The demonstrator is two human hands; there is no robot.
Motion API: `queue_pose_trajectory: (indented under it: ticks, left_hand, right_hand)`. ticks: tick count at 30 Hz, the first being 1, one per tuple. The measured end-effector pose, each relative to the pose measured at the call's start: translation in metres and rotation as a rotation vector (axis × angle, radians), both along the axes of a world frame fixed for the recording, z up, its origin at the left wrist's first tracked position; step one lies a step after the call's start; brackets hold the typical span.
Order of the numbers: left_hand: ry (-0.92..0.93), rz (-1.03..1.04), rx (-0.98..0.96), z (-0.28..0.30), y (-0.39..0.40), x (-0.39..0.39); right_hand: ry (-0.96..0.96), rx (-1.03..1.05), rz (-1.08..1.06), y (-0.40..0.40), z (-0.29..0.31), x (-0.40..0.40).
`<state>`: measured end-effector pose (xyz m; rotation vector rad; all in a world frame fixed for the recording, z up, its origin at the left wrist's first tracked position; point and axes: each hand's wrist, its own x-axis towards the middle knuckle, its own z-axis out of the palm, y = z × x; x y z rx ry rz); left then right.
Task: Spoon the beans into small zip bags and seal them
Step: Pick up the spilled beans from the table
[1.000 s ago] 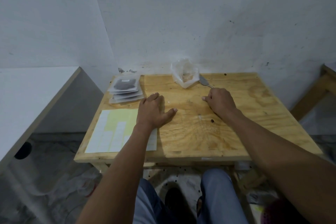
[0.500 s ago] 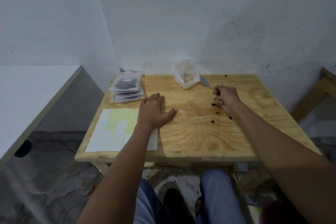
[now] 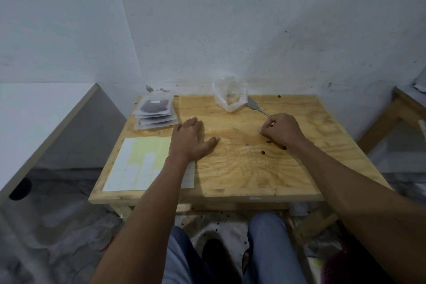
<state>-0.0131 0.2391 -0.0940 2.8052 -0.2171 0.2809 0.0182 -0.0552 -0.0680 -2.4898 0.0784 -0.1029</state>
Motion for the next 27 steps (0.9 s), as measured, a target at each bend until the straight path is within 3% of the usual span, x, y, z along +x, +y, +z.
queue_pose_trajectory:
  ticks: [6, 8, 10, 14, 17, 21, 25, 27]
  left_hand:
    - [-0.021, -0.004, -0.018, 0.003, -0.002, -0.003]
    - [-0.011, -0.001, -0.021, 0.003, -0.002, -0.002]
    - [-0.008, 0.001, -0.028, 0.004, -0.002, -0.002]
    - [-0.011, -0.005, -0.024, 0.002, -0.002, -0.002]
    - [-0.007, -0.004, -0.01, -0.001, -0.002, 0.0]
    - [-0.014, -0.025, 0.078, -0.007, -0.002, 0.007]
    - [-0.026, -0.072, 0.221, 0.001, -0.006, 0.009]
    - [-0.04, -0.097, 0.263, 0.009, -0.013, 0.007]
  right_hand:
    - [-0.025, -0.098, 0.056, 0.002, -0.002, 0.001]
    - [-0.016, -0.033, 0.001, 0.005, 0.003, 0.002]
    - [0.027, 0.289, -0.126, 0.009, 0.013, 0.003]
    - [0.195, 1.205, -0.339, 0.008, 0.03, 0.003]
    - [0.241, 1.418, -0.35, 0.004, 0.031, 0.0]
    - [0.263, 1.248, -0.346, 0.0, 0.027, -0.006]
    - [0.106, 0.509, -0.343, -0.003, 0.023, -0.019]
    - [-0.019, 0.269, -0.278, -0.006, 0.012, -0.022]
